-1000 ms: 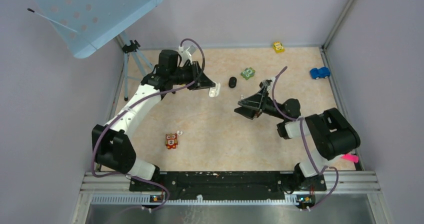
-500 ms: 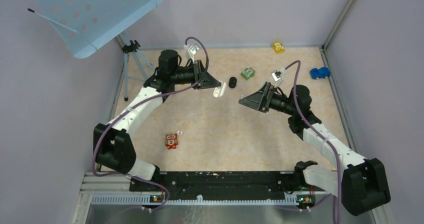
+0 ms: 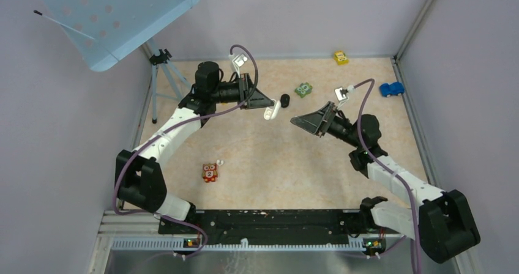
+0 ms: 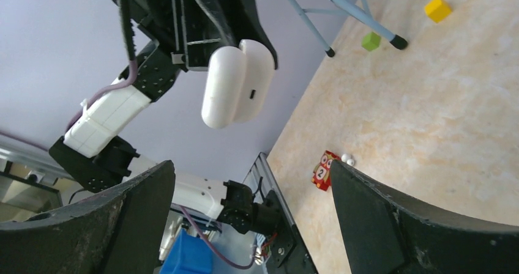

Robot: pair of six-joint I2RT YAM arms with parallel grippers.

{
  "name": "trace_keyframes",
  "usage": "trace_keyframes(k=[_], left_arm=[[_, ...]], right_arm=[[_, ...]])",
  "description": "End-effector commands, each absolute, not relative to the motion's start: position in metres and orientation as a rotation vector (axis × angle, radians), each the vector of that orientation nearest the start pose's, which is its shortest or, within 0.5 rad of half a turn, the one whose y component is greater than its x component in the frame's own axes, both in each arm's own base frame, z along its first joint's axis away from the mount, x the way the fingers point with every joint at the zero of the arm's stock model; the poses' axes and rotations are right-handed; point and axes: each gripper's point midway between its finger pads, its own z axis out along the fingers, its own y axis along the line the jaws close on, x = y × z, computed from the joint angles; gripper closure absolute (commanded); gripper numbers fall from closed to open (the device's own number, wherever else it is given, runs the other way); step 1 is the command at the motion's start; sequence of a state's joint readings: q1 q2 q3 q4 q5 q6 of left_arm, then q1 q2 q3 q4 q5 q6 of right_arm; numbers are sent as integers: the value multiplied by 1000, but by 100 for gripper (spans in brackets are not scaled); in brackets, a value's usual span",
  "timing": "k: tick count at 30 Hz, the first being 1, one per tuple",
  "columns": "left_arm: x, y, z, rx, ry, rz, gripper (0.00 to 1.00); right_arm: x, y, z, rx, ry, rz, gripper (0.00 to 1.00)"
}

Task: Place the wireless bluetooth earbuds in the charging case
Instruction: Pass from the left arm to the right

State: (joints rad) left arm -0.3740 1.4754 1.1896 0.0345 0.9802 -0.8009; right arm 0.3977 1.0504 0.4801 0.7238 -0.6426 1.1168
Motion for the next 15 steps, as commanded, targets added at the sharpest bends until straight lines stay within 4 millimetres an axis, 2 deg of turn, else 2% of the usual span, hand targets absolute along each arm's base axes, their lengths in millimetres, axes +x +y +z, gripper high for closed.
trace_keyframes(k=[1,5,9,15], left_arm=[[291,-292,314,424,1954,-1687,75],[289,-291,313,429,1957,-1693,74],[287,-291,312,426,1959,-1696,74],[286,-292,314,435,1952,-1700,74]], right_arm=[[253,262,323,-73,1526,1664,8],[264,277,323,-69,1546,1654,10],[266,288,329,-69,1528,1674,11],[264,296,327,-94,1530,1697,23]])
